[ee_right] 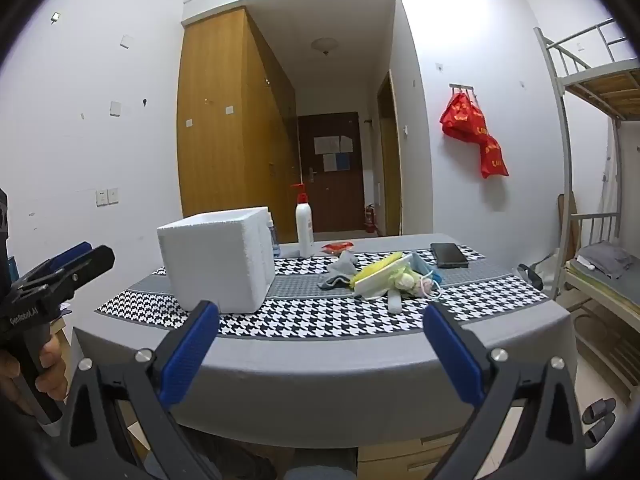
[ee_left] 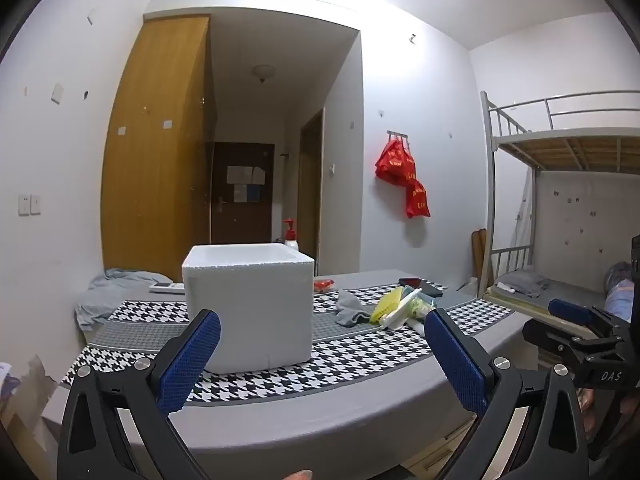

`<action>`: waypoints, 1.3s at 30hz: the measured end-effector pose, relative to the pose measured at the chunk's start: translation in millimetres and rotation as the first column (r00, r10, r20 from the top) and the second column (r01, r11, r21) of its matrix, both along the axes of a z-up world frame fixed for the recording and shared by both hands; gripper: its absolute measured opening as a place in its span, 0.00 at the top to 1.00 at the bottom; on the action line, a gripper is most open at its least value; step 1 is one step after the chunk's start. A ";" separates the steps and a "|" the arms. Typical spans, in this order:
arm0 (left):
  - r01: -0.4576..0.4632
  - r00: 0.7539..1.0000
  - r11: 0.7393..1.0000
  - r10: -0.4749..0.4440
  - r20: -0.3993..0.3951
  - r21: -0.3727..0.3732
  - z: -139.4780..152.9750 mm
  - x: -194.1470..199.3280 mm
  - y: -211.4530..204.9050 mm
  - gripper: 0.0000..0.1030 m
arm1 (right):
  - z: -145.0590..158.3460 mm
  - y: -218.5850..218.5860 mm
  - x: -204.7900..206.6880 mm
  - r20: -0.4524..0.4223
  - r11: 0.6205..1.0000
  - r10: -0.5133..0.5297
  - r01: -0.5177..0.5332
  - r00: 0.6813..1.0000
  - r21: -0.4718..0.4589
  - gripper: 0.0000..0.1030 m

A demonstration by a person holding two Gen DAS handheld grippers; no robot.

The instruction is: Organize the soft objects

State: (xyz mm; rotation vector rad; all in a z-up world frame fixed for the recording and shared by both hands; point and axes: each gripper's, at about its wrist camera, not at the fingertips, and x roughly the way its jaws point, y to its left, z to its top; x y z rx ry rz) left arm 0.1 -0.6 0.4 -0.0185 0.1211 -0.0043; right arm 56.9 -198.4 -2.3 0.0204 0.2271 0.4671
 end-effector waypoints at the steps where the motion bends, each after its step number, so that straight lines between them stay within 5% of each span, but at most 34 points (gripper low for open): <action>1: 0.006 1.000 1.000 -0.006 0.001 -0.002 0.3 -0.1 -0.5 0.01 | 0.2 0.0 -0.8 0.005 1.000 0.001 -0.001 1.000 0.012 0.00; 6: 0.015 1.000 0.999 -0.014 0.013 -0.039 6.1 -1.4 6.5 0.01 | -0.9 -1.1 1.0 0.005 1.000 0.000 0.000 1.000 0.017 0.00; 39: 0.005 0.999 1.000 -0.005 0.046 0.009 8.4 5.4 2.0 0.01 | 4.7 -1.4 3.7 0.009 1.000 -0.013 0.012 1.000 0.028 0.00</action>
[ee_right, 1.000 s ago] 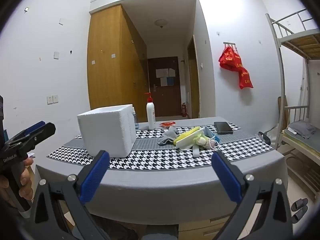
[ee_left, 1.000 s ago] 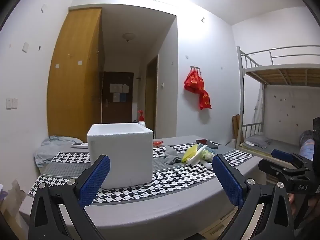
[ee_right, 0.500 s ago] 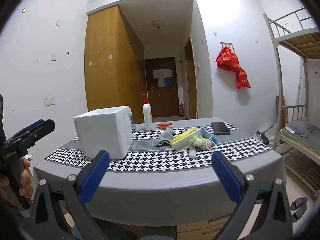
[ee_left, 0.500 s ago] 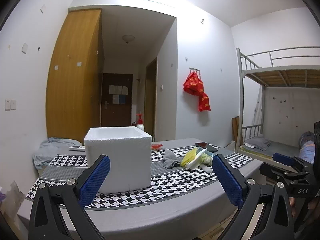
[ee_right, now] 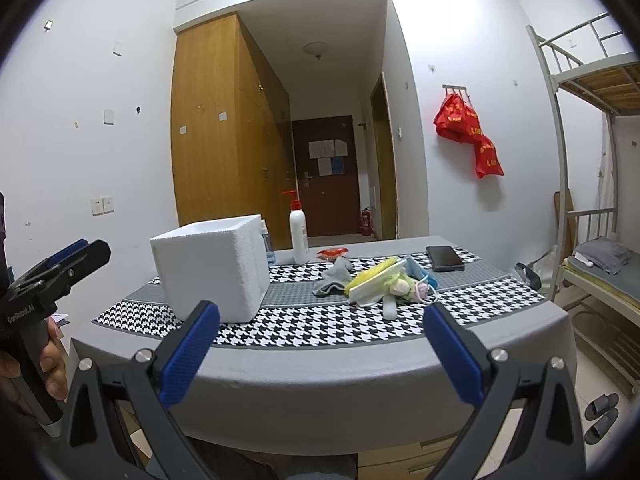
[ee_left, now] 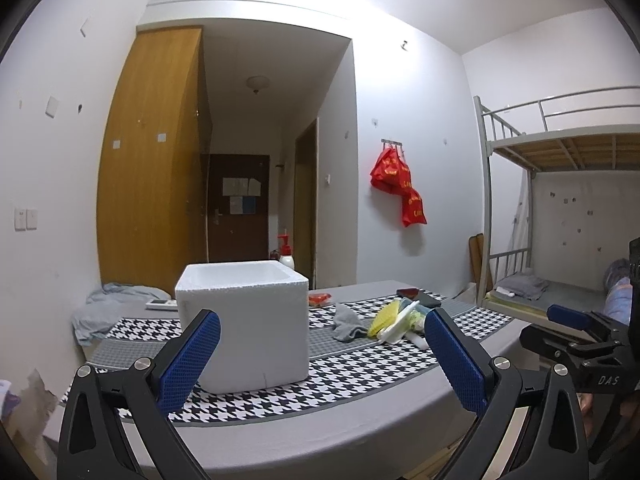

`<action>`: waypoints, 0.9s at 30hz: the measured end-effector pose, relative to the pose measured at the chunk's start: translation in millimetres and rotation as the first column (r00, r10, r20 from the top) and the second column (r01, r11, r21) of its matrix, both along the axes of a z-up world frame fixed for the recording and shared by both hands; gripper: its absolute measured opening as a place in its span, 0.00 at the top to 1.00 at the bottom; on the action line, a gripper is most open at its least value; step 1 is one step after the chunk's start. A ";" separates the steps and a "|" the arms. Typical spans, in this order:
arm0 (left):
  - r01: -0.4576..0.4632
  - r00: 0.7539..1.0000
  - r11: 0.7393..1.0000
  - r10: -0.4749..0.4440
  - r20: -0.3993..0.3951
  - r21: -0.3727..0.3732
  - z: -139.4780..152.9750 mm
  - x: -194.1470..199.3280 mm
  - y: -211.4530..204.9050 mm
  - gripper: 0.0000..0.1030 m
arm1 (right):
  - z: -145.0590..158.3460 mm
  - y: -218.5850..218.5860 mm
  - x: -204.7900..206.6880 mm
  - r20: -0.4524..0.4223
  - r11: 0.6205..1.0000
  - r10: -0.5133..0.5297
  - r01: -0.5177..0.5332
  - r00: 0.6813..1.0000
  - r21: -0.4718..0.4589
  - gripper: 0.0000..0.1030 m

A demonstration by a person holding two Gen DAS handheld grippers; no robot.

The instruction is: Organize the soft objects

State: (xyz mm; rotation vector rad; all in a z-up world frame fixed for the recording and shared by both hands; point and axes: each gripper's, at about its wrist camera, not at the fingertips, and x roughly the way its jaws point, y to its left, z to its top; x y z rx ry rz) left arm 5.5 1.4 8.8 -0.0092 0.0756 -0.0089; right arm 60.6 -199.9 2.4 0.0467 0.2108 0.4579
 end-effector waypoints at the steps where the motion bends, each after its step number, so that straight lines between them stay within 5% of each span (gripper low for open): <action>1: 0.000 1.000 1.000 0.000 0.000 -0.008 0.1 0.1 1.1 0.01 | 0.0 0.9 -0.3 0.002 1.000 -0.001 0.001 1.000 -0.003 0.00; 27: -0.003 1.000 1.000 0.003 -0.007 -0.028 -0.2 -1.6 3.4 0.01 | 4.9 -1.4 -1.5 0.011 1.000 -0.027 0.027 1.000 -0.014 0.00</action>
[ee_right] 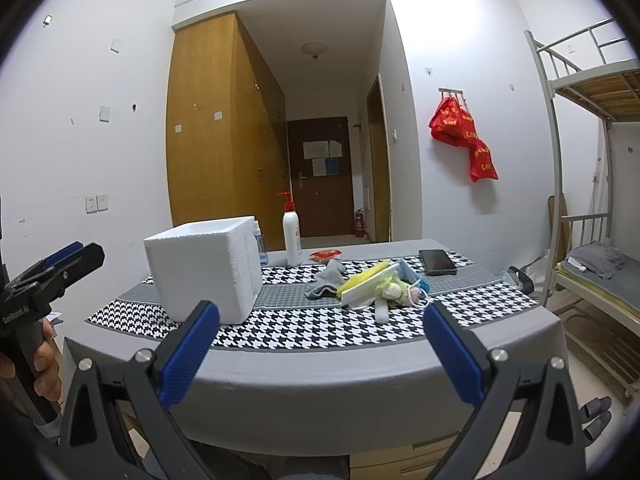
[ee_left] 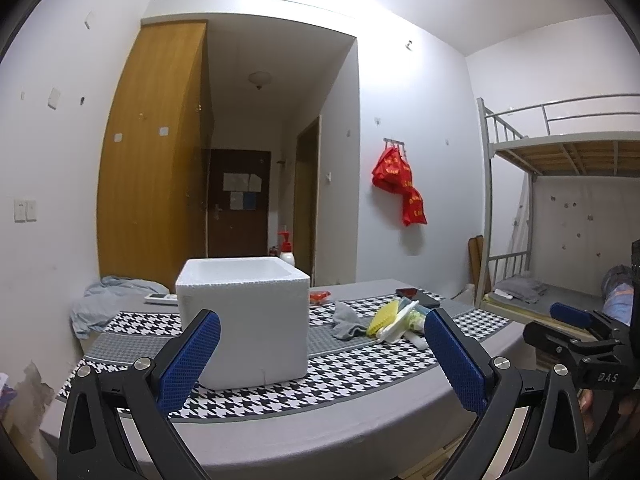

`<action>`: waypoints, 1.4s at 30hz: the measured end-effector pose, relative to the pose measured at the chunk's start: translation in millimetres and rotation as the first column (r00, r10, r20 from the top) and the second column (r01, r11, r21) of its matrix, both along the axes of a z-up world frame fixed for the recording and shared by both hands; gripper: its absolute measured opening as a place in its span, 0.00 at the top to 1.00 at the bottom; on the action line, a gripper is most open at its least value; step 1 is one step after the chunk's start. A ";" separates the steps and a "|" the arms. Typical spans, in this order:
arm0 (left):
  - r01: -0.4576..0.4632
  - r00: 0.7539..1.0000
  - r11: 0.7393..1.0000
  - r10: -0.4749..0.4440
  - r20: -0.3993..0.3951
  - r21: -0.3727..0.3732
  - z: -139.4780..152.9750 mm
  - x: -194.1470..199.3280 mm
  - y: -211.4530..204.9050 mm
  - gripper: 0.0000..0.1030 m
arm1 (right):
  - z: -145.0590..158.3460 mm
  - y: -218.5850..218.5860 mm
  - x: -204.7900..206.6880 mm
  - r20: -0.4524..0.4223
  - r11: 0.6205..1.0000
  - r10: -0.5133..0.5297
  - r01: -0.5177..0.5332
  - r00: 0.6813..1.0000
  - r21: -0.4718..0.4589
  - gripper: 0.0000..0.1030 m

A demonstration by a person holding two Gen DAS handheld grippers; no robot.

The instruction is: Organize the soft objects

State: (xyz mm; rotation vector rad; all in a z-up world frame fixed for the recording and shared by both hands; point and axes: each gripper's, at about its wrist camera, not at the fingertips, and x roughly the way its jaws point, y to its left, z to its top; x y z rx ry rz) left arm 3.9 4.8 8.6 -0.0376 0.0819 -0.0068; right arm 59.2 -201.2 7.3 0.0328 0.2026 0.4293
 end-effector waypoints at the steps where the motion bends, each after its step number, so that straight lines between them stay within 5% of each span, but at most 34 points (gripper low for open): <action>1: -0.001 1.000 1.000 0.001 -0.002 -0.004 0.2 0.8 0.3 0.01 | 0.0 0.0 0.4 0.000 1.000 -0.001 0.001 1.000 0.001 0.00; 21: 0.022 0.999 0.999 -0.023 -0.045 -0.033 -1.3 17.4 1.8 0.01 | 1.7 -2.0 12.8 -0.015 1.000 -0.002 0.002 1.000 -0.005 0.00; 42: 0.096 0.979 0.995 -0.100 -0.180 -0.028 -2.5 90.4 -15.4 0.01 | -1.6 -4.3 73.6 -0.101 1.000 -0.012 0.011 0.995 -0.009 0.00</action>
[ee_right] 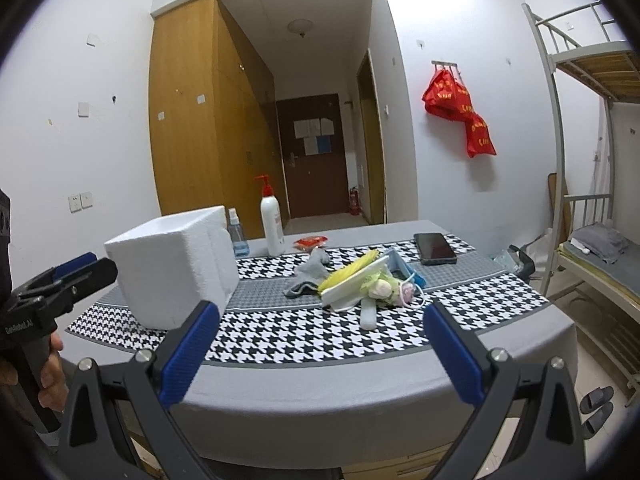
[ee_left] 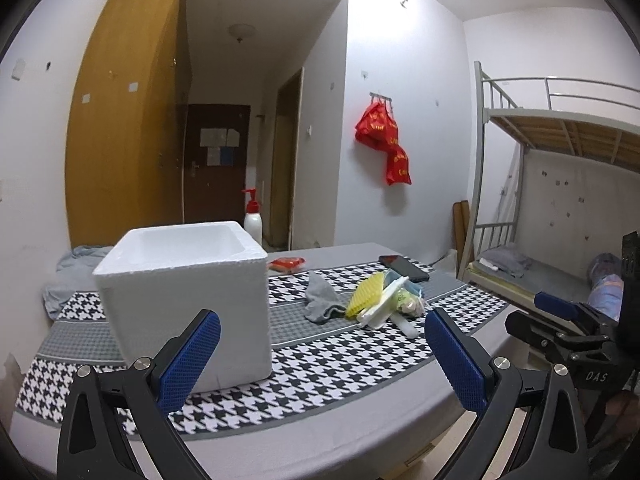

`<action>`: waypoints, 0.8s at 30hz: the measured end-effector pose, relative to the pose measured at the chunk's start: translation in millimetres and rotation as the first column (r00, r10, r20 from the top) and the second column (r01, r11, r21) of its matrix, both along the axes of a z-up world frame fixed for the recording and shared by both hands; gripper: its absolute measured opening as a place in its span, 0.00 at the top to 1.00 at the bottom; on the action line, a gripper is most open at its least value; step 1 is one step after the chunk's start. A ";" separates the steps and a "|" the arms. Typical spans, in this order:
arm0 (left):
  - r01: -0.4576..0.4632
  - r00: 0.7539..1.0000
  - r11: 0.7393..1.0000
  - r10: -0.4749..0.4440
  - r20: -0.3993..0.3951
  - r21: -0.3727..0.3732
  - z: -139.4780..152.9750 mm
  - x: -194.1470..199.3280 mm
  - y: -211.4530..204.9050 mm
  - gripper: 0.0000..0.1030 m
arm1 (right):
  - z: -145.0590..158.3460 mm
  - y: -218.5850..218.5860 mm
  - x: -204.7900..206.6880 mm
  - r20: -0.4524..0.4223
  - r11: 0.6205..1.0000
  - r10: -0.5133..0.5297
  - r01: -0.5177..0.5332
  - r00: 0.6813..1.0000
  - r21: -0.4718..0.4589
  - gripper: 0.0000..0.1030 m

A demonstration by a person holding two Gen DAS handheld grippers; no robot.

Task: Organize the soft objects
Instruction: 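Move both tools toward the grey sock and the cotton swab pack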

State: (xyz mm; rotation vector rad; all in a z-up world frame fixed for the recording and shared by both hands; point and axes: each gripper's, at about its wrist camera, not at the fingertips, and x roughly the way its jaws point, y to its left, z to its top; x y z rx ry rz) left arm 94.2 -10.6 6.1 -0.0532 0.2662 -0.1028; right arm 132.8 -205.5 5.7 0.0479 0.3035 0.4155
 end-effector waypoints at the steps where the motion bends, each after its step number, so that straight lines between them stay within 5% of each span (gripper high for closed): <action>1: 0.008 1.000 1.000 -0.008 -0.006 -0.002 0.0 4.9 -1.5 0.01 | -0.5 -0.3 4.4 -0.003 1.000 -0.005 0.005 1.000 -0.006 0.00; 24: 0.102 0.984 0.993 -0.093 -0.152 0.053 -9.9 94.4 -44.6 0.01 | -18.4 -29.0 80.5 -0.116 0.997 -0.071 0.069 0.991 -0.023 0.00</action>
